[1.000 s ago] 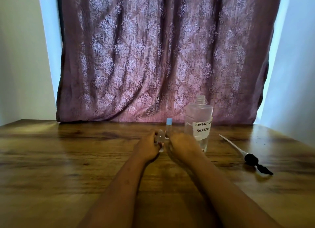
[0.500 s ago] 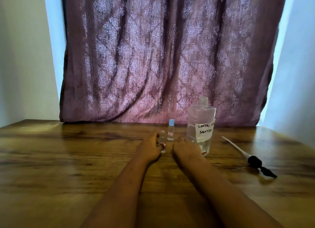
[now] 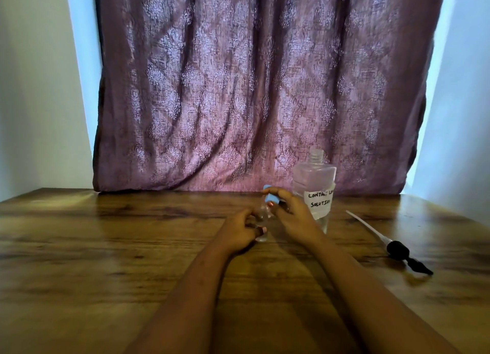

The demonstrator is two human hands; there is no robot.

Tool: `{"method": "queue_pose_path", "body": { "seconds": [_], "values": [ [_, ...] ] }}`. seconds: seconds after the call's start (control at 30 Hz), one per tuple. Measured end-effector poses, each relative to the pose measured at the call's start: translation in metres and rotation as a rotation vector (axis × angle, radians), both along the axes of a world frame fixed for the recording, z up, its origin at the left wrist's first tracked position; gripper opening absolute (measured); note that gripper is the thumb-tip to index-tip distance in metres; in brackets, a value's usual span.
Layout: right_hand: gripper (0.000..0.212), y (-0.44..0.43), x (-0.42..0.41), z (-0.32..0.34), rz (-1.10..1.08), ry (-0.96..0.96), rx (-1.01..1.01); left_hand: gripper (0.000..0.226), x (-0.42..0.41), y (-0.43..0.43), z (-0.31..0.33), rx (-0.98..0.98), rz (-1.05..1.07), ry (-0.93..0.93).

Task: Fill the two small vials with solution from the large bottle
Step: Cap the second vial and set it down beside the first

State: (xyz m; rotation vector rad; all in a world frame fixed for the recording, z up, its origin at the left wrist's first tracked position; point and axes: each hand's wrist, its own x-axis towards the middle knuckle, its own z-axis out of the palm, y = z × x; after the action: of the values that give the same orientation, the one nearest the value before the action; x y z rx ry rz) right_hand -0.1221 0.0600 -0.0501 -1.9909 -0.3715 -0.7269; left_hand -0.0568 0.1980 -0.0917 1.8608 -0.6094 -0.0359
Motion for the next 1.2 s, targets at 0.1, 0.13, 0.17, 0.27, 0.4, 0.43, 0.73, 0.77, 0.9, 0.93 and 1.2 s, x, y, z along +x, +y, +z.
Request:
{"method": "queue_pose_path", "body": {
  "seconds": [0.1,0.13,0.17,0.27,0.4,0.43,0.73,0.77,0.9,0.93,1.2],
  "values": [
    [0.018,0.006,0.002,-0.003,0.081,0.017,0.159,0.021,-0.001,-0.001,0.001,-0.006,-0.046,0.02],
    [0.019,0.007,0.003,-0.007,0.091,0.042,0.184,0.023,-0.001,-0.001,0.001,-0.005,-0.054,0.019],
    [0.018,0.008,0.005,-0.009,0.08,0.073,0.184,0.024,-0.001,0.0,0.001,-0.007,-0.06,0.015],
    [0.016,0.007,0.007,-0.014,0.077,0.134,0.204,0.021,0.0,0.001,0.0,-0.016,-0.07,-0.007],
    [0.024,0.005,0.006,-0.014,0.051,0.121,0.123,0.027,0.0,0.001,0.0,-0.024,-0.087,0.007],
    [0.027,0.005,0.007,-0.014,0.019,0.105,0.09,0.028,0.0,0.001,0.0,-0.02,-0.087,0.002],
    [0.023,0.005,0.004,-0.008,-0.121,0.072,-0.006,0.034,-0.002,0.003,0.001,-0.008,-0.108,-0.023],
    [0.022,0.006,0.004,-0.008,-0.144,0.062,-0.026,0.035,-0.002,0.003,0.001,-0.001,-0.107,-0.04],
    [0.054,0.014,0.004,-0.018,-0.1,0.106,-0.015,0.035,-0.003,0.004,0.0,0.015,-0.089,-0.082],
    [0.064,0.015,0.005,-0.02,-0.088,0.107,-0.016,0.035,-0.002,0.005,0.0,0.029,-0.087,-0.088],
    [0.047,0.012,0.005,-0.016,-0.094,0.066,0.106,0.036,-0.002,0.004,0.002,0.076,-0.056,-0.107]
  ]
}}
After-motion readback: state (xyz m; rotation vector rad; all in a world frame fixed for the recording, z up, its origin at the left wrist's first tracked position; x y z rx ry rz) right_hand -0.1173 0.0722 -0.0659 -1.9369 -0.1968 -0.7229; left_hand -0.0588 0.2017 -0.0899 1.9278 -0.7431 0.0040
